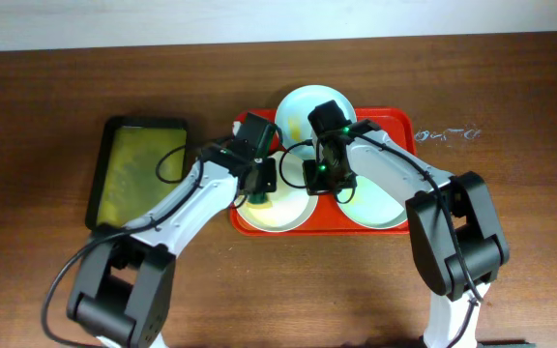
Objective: Clean dirty plates on tray and stack at the side
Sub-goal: 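Regrasp the sponge with the left gripper and scrub the white plate, then lift the white plate with the right gripper and set it right of the tray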
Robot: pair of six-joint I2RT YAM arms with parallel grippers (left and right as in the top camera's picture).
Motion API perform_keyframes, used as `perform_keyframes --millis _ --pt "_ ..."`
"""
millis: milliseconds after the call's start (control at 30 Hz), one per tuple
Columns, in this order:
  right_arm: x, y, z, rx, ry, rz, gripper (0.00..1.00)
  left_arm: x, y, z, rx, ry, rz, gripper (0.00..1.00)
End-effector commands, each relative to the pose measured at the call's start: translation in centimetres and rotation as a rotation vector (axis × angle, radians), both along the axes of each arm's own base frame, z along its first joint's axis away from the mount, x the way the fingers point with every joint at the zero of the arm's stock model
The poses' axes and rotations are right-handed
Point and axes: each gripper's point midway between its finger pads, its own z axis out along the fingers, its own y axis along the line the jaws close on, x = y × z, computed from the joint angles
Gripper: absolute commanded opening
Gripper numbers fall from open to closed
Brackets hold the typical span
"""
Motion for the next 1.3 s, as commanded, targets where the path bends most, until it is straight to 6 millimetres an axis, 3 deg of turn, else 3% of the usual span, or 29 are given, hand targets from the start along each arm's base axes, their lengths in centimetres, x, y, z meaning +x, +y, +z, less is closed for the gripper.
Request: perform_keyframes --millis 0,133,233,300,433,533,633,700,833,967,1100,1200,1267 --pt "0.2 -0.2 0.0 -0.024 -0.012 0.014 0.04 -1.7 -1.1 -3.8 -0.008 0.119 -0.034 0.0" --pt "0.3 -0.3 0.0 -0.031 -0.015 0.013 0.04 -1.6 2.0 -5.0 0.168 0.112 0.017 0.0" --pt "0.3 -0.3 0.0 -0.03 -0.016 0.013 0.04 -1.5 6.4 -3.9 0.402 0.065 0.076 0.0" --pt "0.5 -0.2 0.1 -0.026 -0.029 0.025 0.04 -1.2 6.5 -2.8 0.401 0.043 0.084 0.0" --pt "1.2 0.0 1.4 -0.026 -0.058 0.038 0.04 0.1 5.0 3.5 0.259 -0.097 0.118 0.0" --pt "2.1 -1.0 3.2 -0.08 -0.119 0.027 0.04 -0.2 4.8 7.6 0.188 -0.177 0.125 0.0" --pt "2.7 -3.0 6.5 -0.193 -0.187 0.008 0.04 -1.3 5.4 10.6 0.138 -0.211 0.132 0.0" --pt "3.0 -3.9 10.0 -0.284 -0.267 0.015 0.04 -2.2 6.6 11.8 0.119 -0.202 0.151 0.0" --pt "3.6 -3.7 16.0 -0.505 -0.465 0.082 0.04 -3.6 10.7 11.6 0.166 -0.127 0.231 0.0" --pt "4.0 -2.2 19.7 -0.747 -0.644 0.223 0.04 -4.3 14.8 11.1 0.199 -0.061 0.335 0.0" --pt "3.4 -0.7 24.5 -1.111 -0.797 0.423 0.04 -4.5 18.2 10.9 0.206 -0.031 0.434 0.0" --pt "2.3 1.0 27.9 -1.313 -0.881 0.479 0.04 -4.5 19.5 10.8 0.198 -0.022 0.475 0.0" --pt "1.5 2.4 28.8 -1.367 -0.903 0.53 0.04 -4.6 19.9 10.8 0.199 -0.017 0.487 0.0"
